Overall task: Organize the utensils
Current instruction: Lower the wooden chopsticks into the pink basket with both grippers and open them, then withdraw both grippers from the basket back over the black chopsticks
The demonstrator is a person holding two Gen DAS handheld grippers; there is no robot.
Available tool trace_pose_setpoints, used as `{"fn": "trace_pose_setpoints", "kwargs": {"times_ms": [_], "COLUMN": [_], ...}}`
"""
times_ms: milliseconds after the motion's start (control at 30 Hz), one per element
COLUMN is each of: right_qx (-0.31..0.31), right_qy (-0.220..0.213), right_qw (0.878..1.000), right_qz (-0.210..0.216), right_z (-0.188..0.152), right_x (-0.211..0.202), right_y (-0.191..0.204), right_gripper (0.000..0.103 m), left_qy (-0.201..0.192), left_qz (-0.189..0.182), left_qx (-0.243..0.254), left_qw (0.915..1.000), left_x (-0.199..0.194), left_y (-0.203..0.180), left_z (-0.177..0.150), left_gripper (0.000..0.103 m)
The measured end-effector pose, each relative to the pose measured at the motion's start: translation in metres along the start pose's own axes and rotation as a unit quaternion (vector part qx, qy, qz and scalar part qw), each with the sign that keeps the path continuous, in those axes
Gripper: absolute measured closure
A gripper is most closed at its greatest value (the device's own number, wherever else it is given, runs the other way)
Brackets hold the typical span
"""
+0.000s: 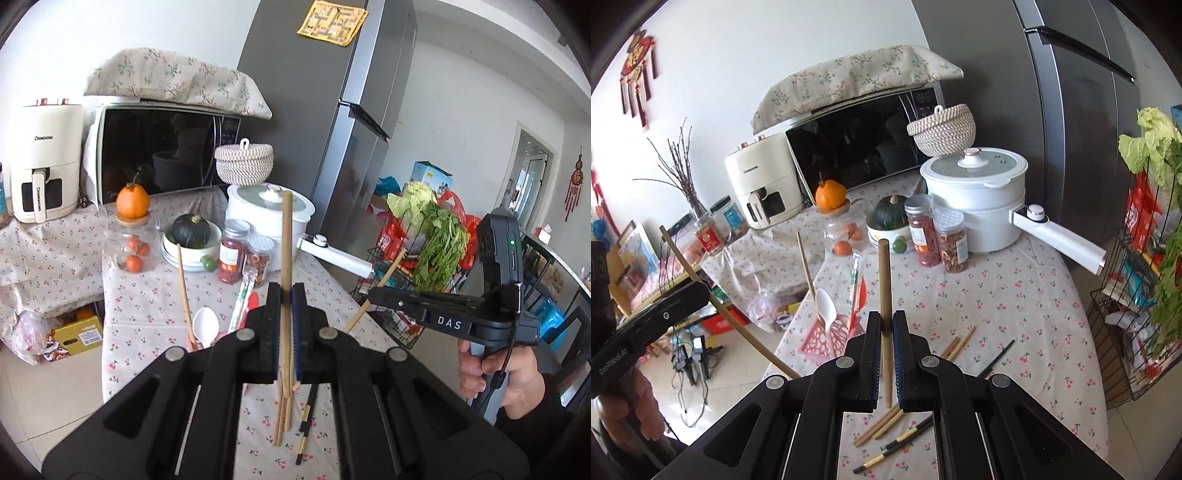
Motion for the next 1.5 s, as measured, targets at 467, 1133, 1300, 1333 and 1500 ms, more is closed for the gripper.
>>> {"fn": "trace_pose_setpoints", "kwargs": {"times_ms": [467,1133,1300,1333,1500], "right_qx": [0.01,0.002,0.005,0.005,0.015], "right_qy": [-0.058,-0.033,-0.018,-0.015,0.003], "right_qw": [0.997,0.998,0.998,0.999,0.998], "right_qz": [0.048,0.057,0.052,0.051,0.058], "right_z": [0.033,0.023,0.018,0.017,0.012], "right_x": [-0.002,0.036,0.049,0.052,0.067], "right_y": [0.038,0.051,0.048,0.048,0.046], "right_gripper": [0.097,0.097,0.097,0.097,0.095], "left_qy": [-0.032,0.051,0.088,0.095,0.126], "left_qz": [0.084,0.094,0.102,0.103,0.107], "left_qx": [0.018,-0.051,-0.072,-0.072,-0.062], "left_qw": [0.9958,0.993,0.9883,0.9875,0.9843], "left_x": [0.015,0.049,0.044,0.043,0.043], "left_y": [0.039,0.071,0.079,0.079,0.078], "left_z": [0.005,-0.037,-0.057,-0.062,-0.08], "left_gripper": [0.096,0.018,0.012,0.012,0.011]}}
Point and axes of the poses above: each gripper's, at about its wrist camera, not at the fingertips, and x roughly the way its jaws point, y to its left, z to its top, the point moved 8 cm from there along x, roughly the way its jaws point, and after that the axes turned 9 degrees about x, right-handed, at the moved point
